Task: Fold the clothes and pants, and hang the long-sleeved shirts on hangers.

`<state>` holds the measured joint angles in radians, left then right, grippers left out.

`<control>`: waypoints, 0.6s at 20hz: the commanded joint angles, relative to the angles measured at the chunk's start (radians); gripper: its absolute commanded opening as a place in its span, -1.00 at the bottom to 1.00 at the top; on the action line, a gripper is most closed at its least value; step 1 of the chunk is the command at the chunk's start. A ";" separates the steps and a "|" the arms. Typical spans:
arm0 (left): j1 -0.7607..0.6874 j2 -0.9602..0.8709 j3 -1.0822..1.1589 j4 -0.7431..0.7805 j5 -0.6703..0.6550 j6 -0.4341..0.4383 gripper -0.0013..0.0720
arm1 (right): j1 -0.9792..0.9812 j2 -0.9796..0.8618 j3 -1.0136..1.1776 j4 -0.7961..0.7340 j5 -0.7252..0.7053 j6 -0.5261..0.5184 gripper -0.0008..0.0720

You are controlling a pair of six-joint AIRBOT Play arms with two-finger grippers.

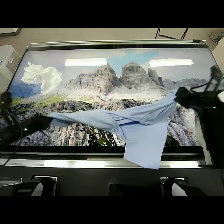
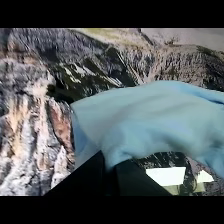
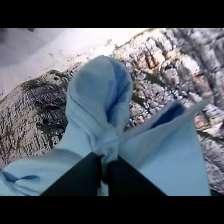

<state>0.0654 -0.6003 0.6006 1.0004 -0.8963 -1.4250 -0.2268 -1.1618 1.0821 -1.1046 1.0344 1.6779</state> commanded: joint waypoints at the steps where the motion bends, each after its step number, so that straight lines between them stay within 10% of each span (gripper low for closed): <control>1: 0.000 0.002 -0.156 -0.137 0.076 0.002 -0.89 | 0.000 -0.152 -0.100 0.157 -0.071 -0.003 -0.83; 2: 0.000 0.002 -0.156 -0.137 0.078 0.004 -0.89 | -0.001 -0.163 -0.087 0.149 -0.051 -0.027 -0.62; 4: 0.000 0.002 -0.151 -0.137 0.078 0.004 -0.89 | -0.039 -0.163 -0.007 0.116 0.055 -0.110 0.63; 12: 0.000 0.002 -0.151 -0.137 0.075 0.004 -0.89 | -0.381 -0.163 -0.153 -0.074 0.439 -0.184 0.50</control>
<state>0.0654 -0.5987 0.4526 0.8688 -0.8211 -1.4216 -0.5396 -1.3212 1.0657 -1.1786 1.3876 1.5414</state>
